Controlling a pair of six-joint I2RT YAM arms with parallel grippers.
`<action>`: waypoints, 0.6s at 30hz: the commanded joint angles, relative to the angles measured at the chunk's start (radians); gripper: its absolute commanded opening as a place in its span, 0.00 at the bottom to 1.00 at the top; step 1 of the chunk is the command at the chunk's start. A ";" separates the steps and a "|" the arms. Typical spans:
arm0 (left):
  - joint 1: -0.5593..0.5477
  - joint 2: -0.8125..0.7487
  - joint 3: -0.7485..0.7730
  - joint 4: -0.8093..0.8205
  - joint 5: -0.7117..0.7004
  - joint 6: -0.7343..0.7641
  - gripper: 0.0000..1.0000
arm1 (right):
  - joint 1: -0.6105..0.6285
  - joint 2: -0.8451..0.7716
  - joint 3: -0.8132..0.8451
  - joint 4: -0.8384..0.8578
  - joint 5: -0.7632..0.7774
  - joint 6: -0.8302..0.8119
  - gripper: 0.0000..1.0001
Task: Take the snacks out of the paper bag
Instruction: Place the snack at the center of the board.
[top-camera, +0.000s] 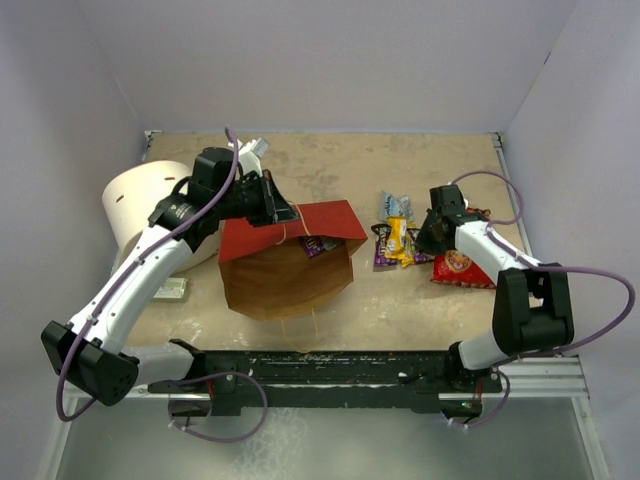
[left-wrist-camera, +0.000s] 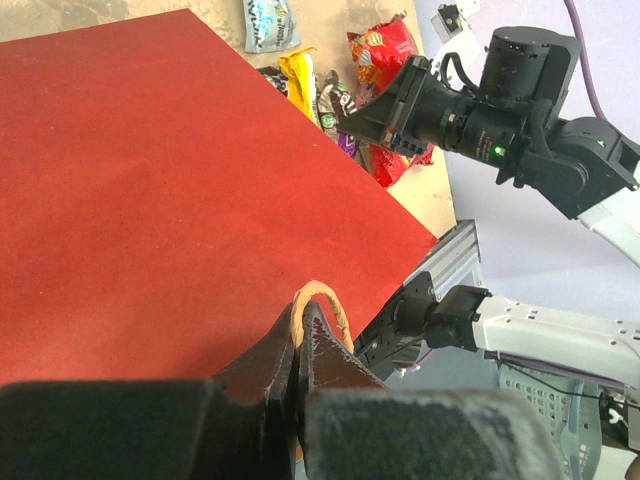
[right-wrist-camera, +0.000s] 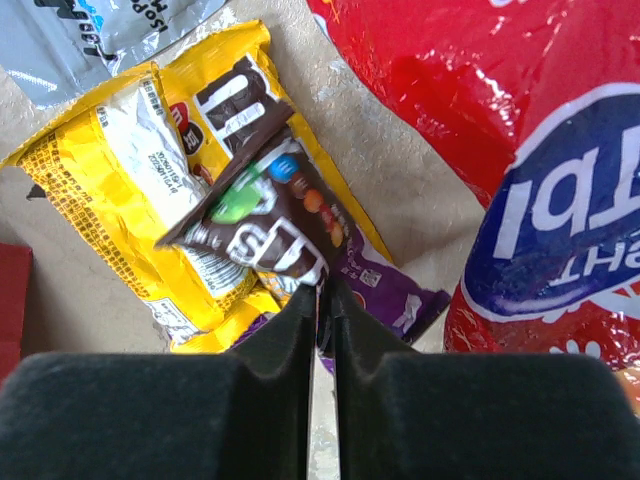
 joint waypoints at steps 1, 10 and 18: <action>0.005 -0.002 0.045 0.039 0.027 0.028 0.00 | -0.004 -0.035 0.015 0.042 0.004 0.004 0.35; 0.006 -0.036 -0.014 0.091 0.006 -0.024 0.00 | -0.004 -0.256 0.072 -0.029 -0.132 -0.286 0.70; 0.006 -0.026 -0.011 0.098 -0.024 -0.036 0.00 | 0.018 -0.399 0.049 0.053 -0.455 -0.313 0.71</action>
